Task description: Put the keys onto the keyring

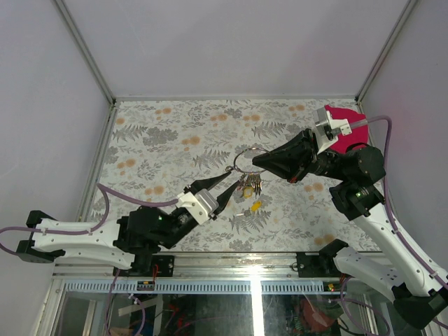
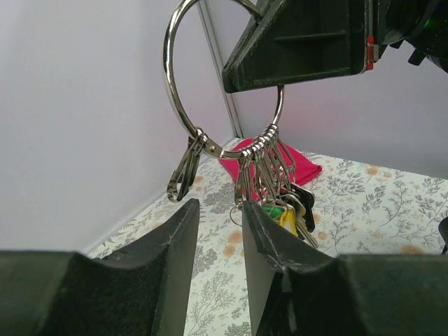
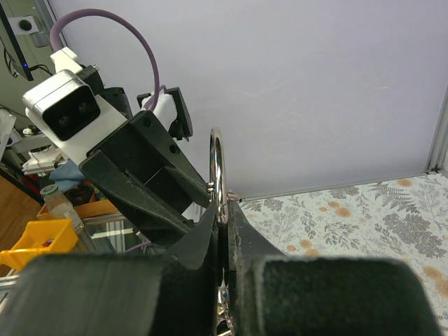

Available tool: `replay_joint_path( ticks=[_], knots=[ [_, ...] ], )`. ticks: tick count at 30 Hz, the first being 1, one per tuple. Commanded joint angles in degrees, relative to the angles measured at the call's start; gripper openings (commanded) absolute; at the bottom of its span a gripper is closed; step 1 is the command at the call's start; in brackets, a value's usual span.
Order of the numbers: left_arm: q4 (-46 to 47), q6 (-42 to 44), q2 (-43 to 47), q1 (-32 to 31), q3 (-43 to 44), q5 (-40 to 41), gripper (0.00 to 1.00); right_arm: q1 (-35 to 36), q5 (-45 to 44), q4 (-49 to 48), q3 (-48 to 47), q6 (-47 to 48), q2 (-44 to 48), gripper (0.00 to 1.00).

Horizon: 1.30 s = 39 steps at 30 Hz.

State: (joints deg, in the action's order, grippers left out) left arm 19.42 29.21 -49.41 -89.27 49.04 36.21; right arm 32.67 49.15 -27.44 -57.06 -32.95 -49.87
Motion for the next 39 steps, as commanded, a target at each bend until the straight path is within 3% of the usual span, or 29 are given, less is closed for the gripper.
replay_joint_path(
  ticks=[1, 39],
  knots=[
    [2.2, -0.1, -1.0, -0.3, 0.1, 1.3, 0.32, -0.1, 0.4, -3.4, -3.2, 0.0, 1.1, 0.0],
    [3.2, 2.2, -1.2, -0.3, 0.0, 3.6, 0.3, -0.1, 0.5, -4.0, -2.7, -0.7, 1.5, 0.0]
  ],
)
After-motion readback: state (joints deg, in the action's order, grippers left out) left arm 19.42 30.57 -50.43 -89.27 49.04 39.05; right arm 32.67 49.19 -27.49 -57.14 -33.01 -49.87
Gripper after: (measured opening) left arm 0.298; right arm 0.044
